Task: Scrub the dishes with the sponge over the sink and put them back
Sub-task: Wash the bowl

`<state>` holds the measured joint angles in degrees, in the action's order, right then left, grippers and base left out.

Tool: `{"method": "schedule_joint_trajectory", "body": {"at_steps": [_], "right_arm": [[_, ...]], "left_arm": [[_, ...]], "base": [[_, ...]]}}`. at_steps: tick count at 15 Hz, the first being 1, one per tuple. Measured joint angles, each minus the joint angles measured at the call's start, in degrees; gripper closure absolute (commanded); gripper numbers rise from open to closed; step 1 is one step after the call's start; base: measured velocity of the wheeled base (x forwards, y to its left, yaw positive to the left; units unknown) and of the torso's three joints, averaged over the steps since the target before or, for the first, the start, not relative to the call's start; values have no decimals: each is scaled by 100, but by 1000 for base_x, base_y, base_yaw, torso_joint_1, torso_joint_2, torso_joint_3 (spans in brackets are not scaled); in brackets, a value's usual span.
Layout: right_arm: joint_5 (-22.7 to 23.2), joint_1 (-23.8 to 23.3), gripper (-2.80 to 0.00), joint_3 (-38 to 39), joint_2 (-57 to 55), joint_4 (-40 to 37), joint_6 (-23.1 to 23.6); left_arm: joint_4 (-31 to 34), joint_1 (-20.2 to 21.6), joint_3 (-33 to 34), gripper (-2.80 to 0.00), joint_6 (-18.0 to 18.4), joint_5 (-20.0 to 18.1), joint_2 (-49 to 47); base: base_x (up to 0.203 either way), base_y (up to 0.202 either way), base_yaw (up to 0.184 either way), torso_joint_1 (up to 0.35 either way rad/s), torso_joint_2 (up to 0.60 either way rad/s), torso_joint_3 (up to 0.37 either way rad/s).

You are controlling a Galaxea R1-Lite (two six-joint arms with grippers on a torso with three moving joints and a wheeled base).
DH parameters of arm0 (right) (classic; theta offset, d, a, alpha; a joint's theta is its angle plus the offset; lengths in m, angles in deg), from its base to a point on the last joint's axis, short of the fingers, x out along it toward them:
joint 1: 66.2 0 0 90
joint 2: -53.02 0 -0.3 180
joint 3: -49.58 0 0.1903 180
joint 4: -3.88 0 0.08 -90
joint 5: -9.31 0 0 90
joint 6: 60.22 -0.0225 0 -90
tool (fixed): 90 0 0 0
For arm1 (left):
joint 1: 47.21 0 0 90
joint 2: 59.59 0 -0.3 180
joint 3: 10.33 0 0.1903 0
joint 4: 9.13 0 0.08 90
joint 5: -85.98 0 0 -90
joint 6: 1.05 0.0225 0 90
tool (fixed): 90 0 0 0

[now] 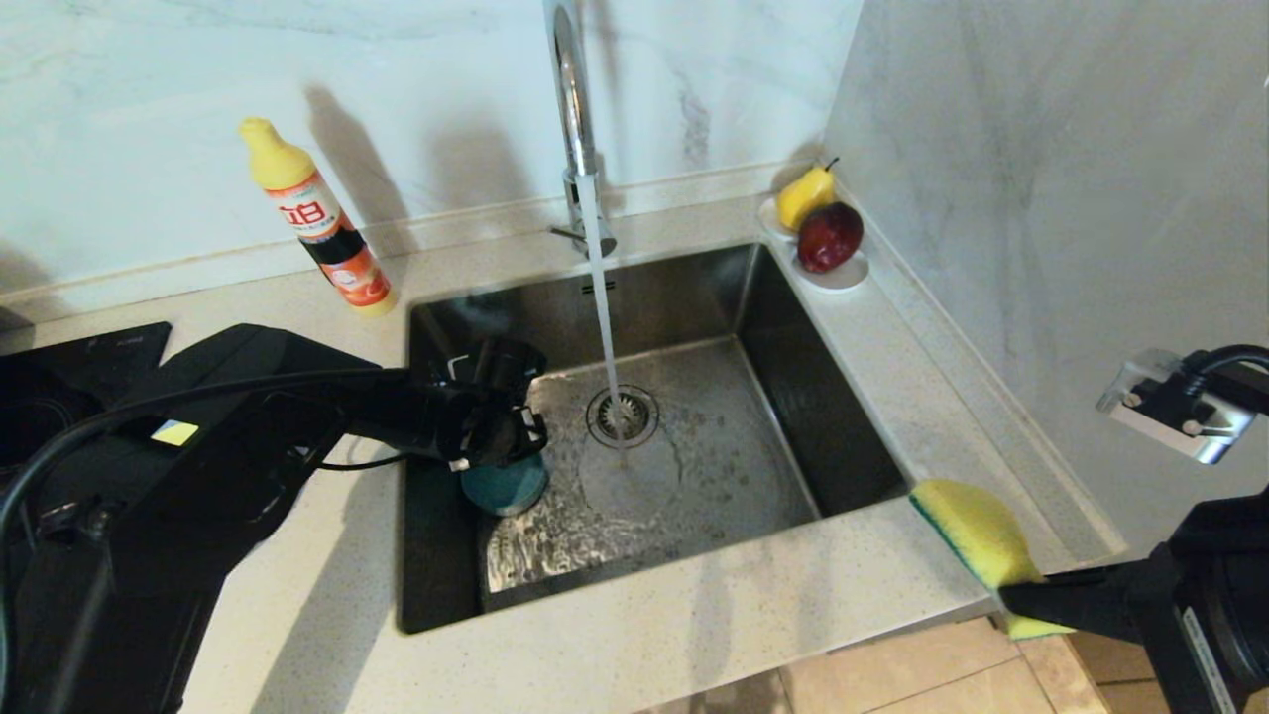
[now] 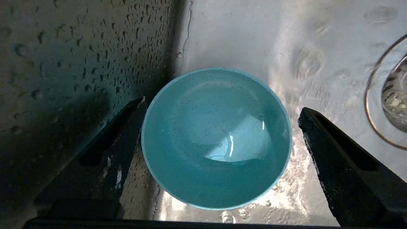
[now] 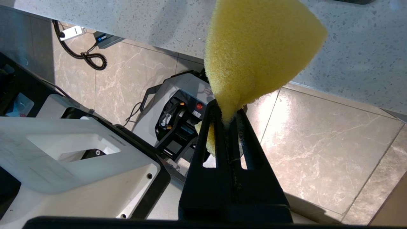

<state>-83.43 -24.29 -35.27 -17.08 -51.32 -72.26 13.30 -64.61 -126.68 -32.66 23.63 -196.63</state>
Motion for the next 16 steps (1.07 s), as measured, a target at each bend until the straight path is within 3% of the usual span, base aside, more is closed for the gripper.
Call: {"method": "schedule_joint_trajectory", "body": {"at_steps": [16], "right_arm": [[2,-87,0,-6,61,-4,8]], "left_arm": [[-106,-63,-37,-280,-11,-4,-162]], "base": [[0,0,0,0,0,0]]}}
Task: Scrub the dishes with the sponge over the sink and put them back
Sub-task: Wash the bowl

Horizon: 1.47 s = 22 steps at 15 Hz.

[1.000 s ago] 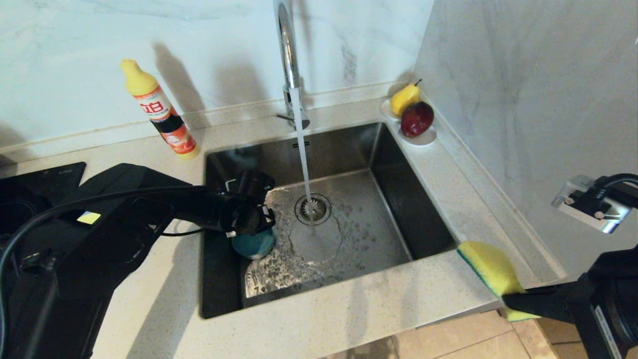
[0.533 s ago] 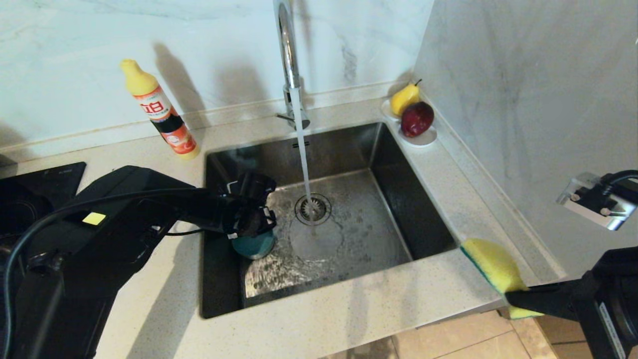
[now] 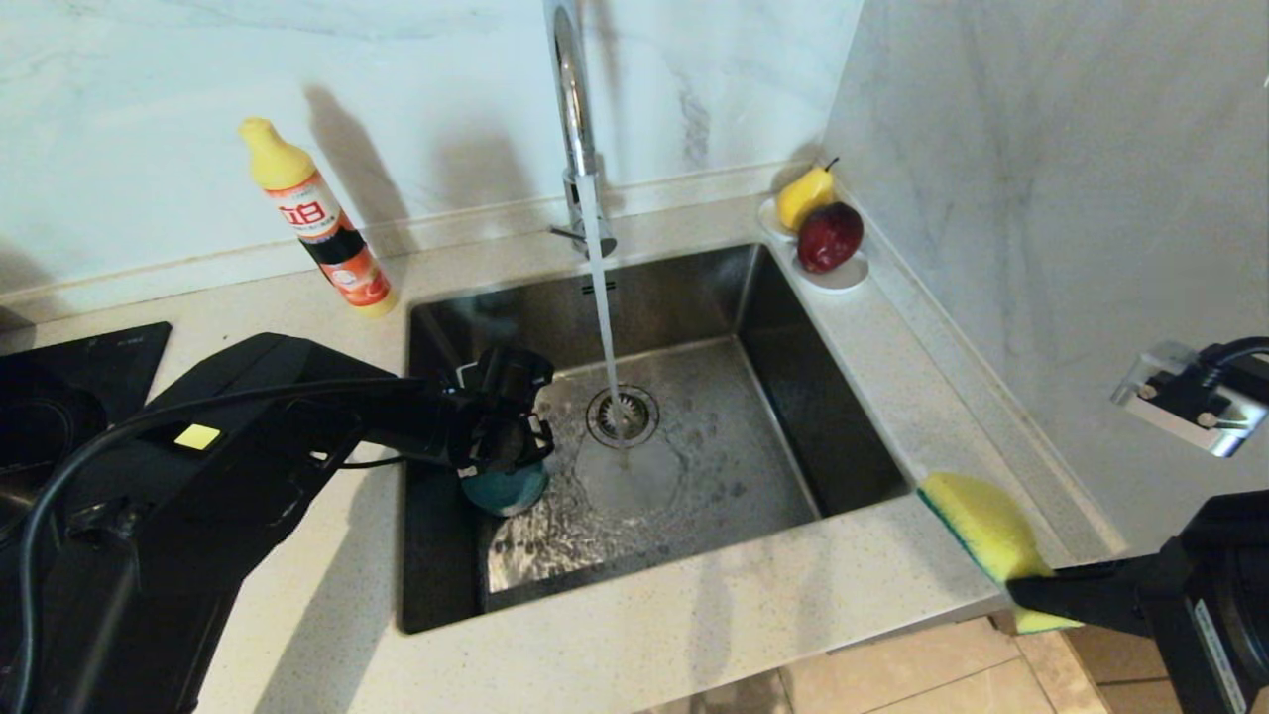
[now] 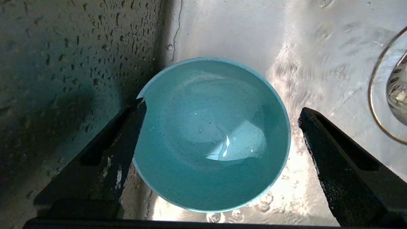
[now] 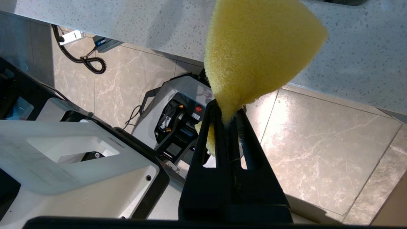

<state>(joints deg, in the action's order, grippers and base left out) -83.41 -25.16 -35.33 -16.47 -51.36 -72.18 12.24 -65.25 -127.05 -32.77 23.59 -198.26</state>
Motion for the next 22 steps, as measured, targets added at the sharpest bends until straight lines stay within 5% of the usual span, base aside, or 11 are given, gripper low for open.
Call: {"method": "schedule_joint_trajectory", "body": {"at_steps": [22], "right_arm": [[61,-71,0,8,59,-4,53]], "left_arm": [[158,-274,-68,-280,-61,-80,267]], "base": [[0,0,0,0,0,0]]}}
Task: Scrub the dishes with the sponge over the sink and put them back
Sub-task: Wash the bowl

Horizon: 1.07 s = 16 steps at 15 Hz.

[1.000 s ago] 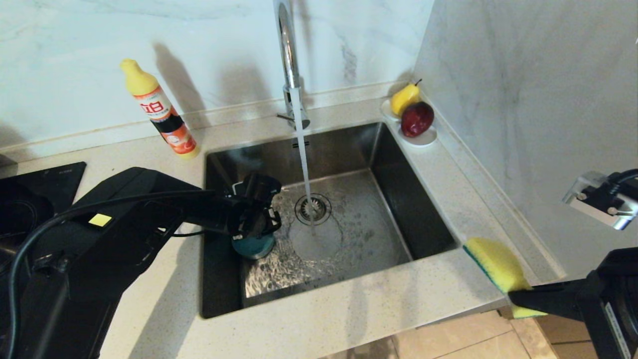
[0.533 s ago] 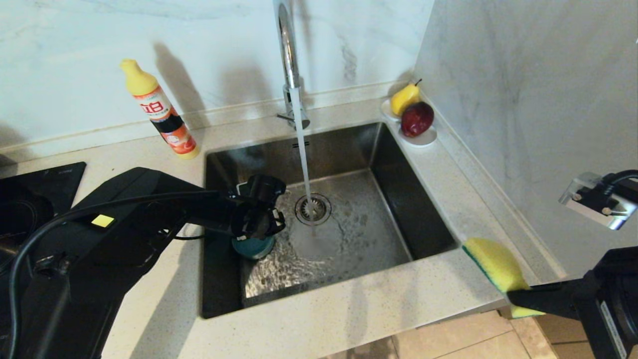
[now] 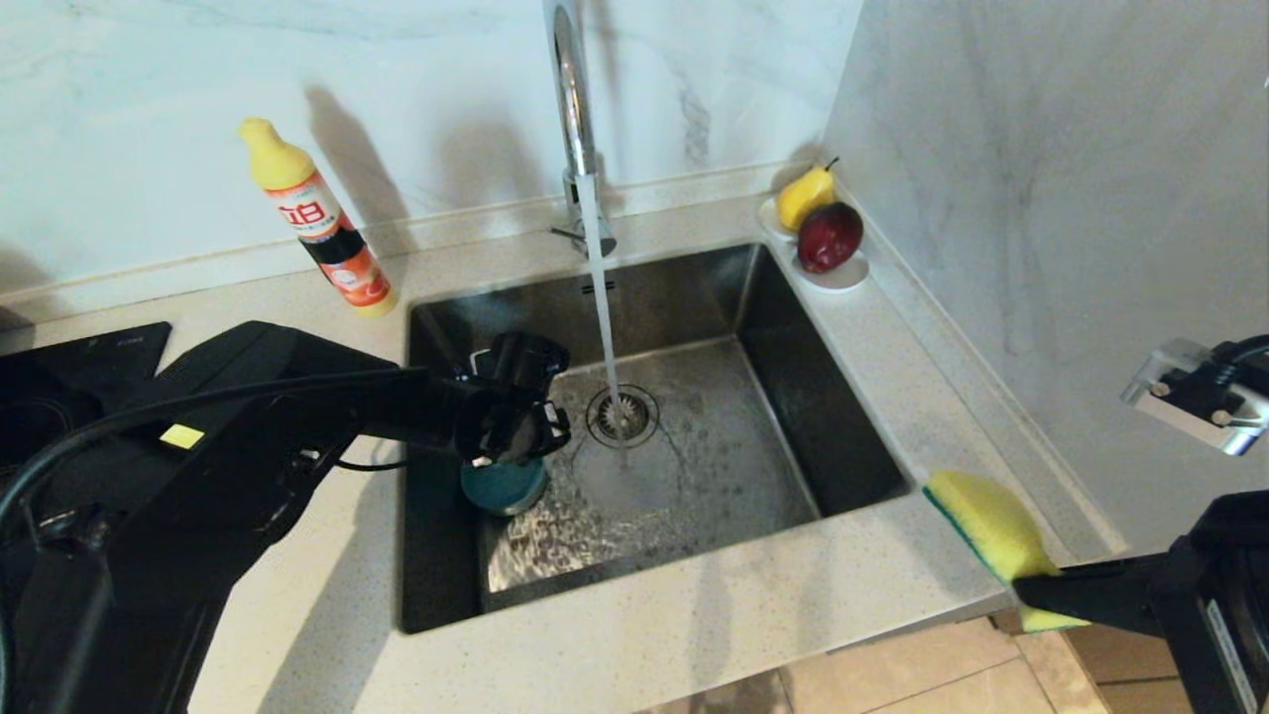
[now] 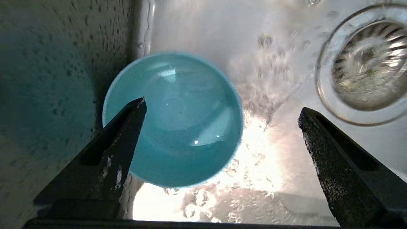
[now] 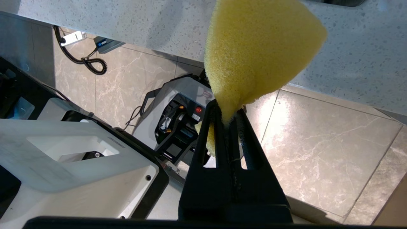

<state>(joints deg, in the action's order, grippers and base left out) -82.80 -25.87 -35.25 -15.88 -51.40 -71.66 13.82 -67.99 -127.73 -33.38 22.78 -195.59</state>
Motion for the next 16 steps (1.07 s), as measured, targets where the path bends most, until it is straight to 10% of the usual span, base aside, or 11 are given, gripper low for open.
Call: {"method": "schedule_joint_trajectory", "body": {"at_steps": [16], "right_arm": [[0,-9,0,15,72,-27,0]], "left_arm": [[49,-171,165,-280,-175,-81,284]], "base": [[0,0,0,0,0,0]]}}
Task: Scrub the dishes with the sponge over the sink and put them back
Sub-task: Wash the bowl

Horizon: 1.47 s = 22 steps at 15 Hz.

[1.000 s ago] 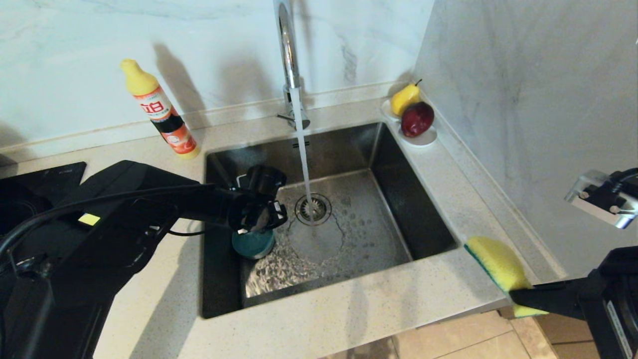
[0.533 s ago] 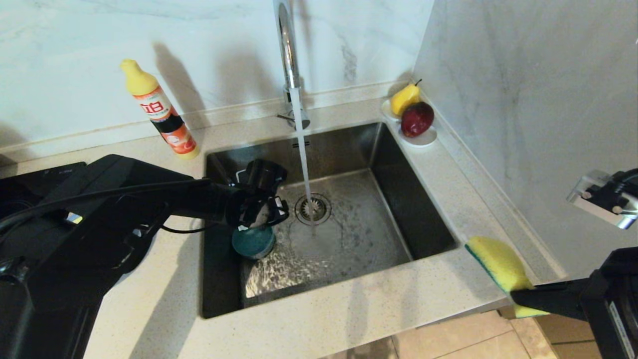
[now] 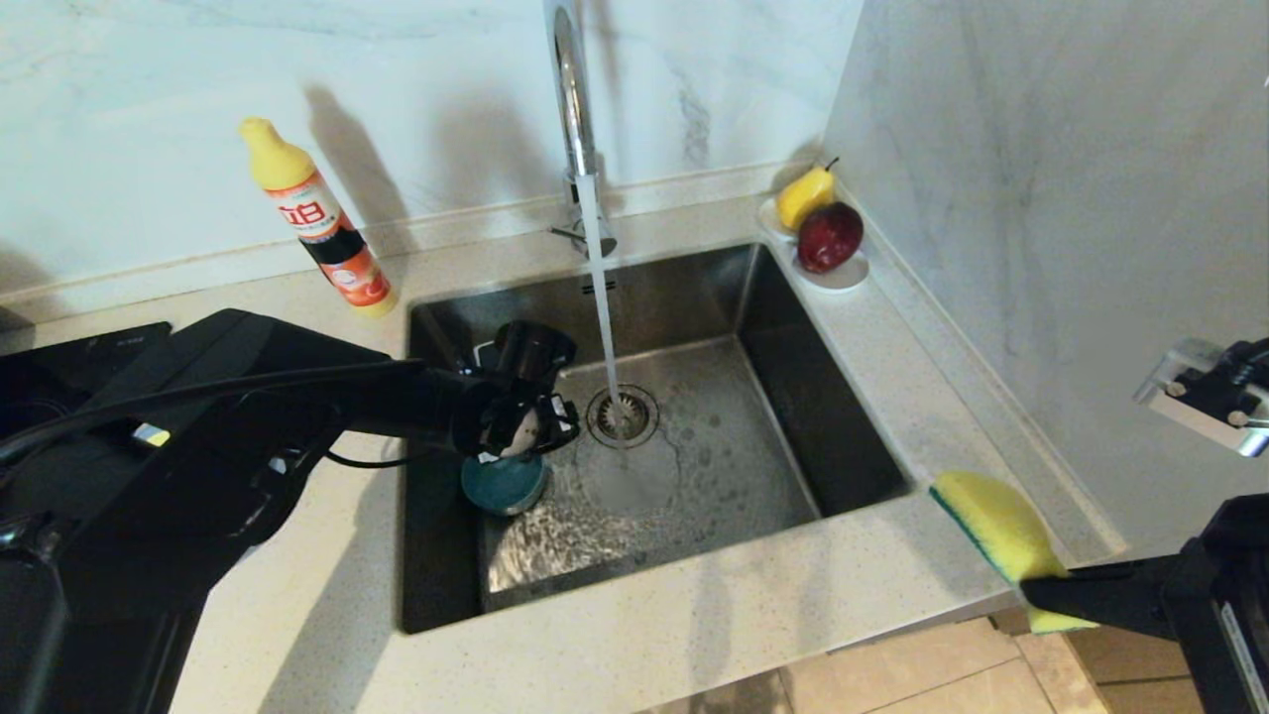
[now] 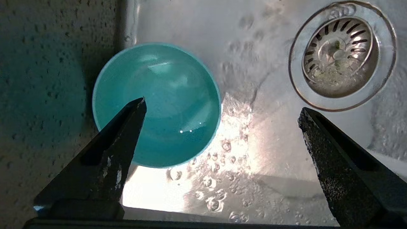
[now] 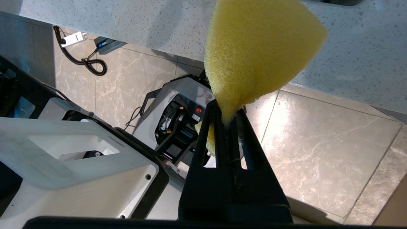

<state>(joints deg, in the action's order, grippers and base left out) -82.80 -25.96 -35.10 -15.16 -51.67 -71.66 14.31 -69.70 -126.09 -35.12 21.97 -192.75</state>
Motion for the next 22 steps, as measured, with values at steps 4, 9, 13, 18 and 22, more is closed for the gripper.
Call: {"method": "schedule_joint_trajectory", "body": {"at_steps": [4,9,13,18,22], "right_arm": [[0,-2,0,0,-11,0,-1],[0,-2,0,63,-23,22,-7],[0,0,0,42,-27,24,0],[0,0,0,2,-26,27,7],[0,0,0,10,-9,27,5]], "left_arm": [[-20,0,-15,-280,-9,-23,-41],[-60,6,-85,-280,-9,-67,-155],[-65,22,-151,-280,-1,-70,-240],[-39,26,-360,-280,7,-166,-351],[-63,26,-416,-280,15,-169,-429]], "base": [[0,0,0,0,0,0],[0,0,0,0,0,0],[0,0,0,0,0,0],[0,0,0,0,0,0],[0,0,0,0,0,0]]}}
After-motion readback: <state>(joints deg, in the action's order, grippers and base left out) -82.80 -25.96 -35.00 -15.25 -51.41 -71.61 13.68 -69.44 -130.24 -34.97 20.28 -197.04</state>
